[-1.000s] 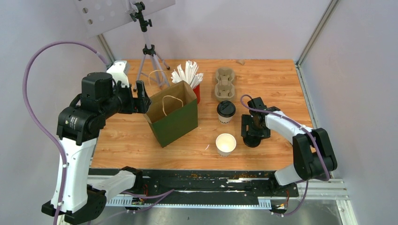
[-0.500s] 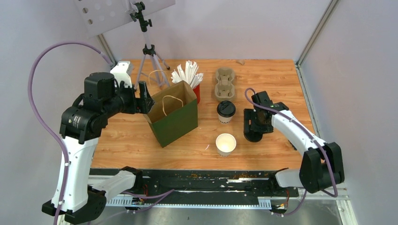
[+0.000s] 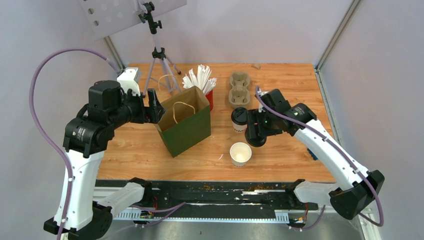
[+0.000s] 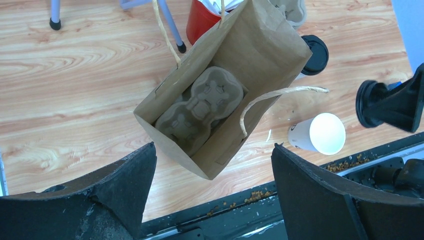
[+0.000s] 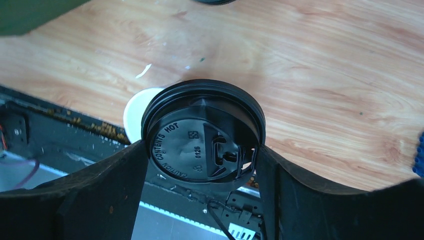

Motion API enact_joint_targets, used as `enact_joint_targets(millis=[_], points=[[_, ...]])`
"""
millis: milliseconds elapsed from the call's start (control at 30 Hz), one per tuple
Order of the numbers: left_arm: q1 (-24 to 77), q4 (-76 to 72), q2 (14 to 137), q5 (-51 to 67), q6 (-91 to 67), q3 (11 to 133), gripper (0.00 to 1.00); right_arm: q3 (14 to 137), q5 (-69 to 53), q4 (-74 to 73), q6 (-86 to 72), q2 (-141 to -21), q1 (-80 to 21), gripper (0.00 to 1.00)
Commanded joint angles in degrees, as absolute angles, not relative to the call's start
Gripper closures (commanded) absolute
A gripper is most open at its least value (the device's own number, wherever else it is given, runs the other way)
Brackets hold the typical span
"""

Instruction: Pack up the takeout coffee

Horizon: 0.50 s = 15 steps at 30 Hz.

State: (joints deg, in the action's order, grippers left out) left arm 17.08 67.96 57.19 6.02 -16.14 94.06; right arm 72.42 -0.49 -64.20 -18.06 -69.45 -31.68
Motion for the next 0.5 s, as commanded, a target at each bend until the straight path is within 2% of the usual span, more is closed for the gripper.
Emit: enact_joint_targets(millis=[0,467], points=[[16.7,66.1,56.3,6.8,-16.0,93.8,0.08,75.4,1.8,-68.3,-21.3,-71.5,-38.4,0.27],[16.7,66.3,55.8,6.1,-15.4,93.8,0.08,74.1,4.3,-64.3,-23.6,-79.0,-47.8,0.25]])
